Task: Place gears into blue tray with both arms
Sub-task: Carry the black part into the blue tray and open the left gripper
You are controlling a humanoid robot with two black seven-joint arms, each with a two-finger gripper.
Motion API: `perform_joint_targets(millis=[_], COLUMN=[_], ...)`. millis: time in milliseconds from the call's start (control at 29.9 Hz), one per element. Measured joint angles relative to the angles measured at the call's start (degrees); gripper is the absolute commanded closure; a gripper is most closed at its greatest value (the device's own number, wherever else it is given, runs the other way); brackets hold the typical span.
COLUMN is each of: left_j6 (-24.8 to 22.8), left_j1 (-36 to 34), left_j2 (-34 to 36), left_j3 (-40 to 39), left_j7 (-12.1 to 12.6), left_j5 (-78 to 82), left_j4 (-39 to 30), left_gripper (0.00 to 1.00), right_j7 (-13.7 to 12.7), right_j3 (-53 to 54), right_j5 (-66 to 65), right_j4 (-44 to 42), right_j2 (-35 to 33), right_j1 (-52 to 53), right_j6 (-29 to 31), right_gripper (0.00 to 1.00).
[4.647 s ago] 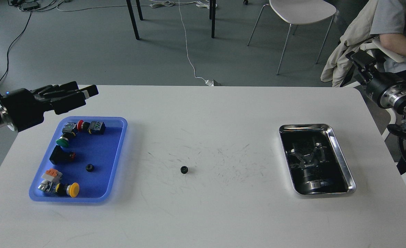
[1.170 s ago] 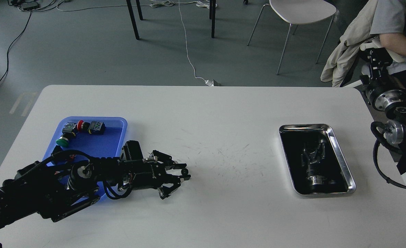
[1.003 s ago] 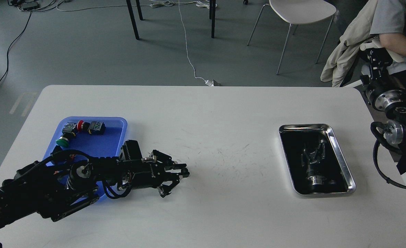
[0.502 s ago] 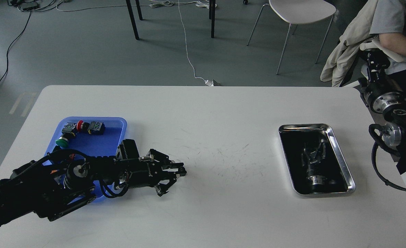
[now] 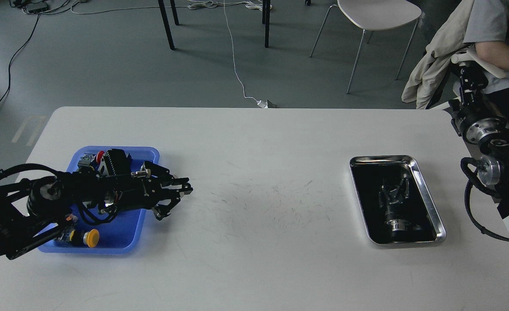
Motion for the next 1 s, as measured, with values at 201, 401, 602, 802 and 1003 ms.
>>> perform_joint_targets(millis=[201, 401, 602, 802, 1003], left_j6=[0.2, 0.8, 2.7, 2.9, 2.9], left_j1=[0.1, 0.4, 1.0, 2.5, 4.0], left_j2=[4.6, 6.1, 6.0, 5.8, 5.6], left_j3=[0.2, 0.3, 0.4, 0.3, 0.3], left_j7=[0.0, 0.0, 0.0, 0.0, 0.0], left_j5=[-1.4, -3.7, -4.4, -4.7, -5.2], left_j4=[0.6, 3.0, 7.3, 8.2, 8.8], left_gripper=[0.94, 0.94, 0.94, 0.94, 0.93], right_j7=[0.1, 0.1, 0.1, 0.1, 0.1], right_j3=[0.0, 0.0, 0.0, 0.0, 0.0], right_j5=[0.0, 0.0, 0.0, -0.1, -0.1], right_j4=[0.0, 0.1, 0.1, 0.1, 0.1], right_j2=[0.4, 0.4, 0.4, 0.4, 0.4], right_j1=[0.0, -0.1, -0.3, -0.5, -0.5], right_j6=[0.0, 0.0, 0.0, 0.0, 0.0], right_gripper=[0.06, 0.06, 0.06, 0.06, 0.06])
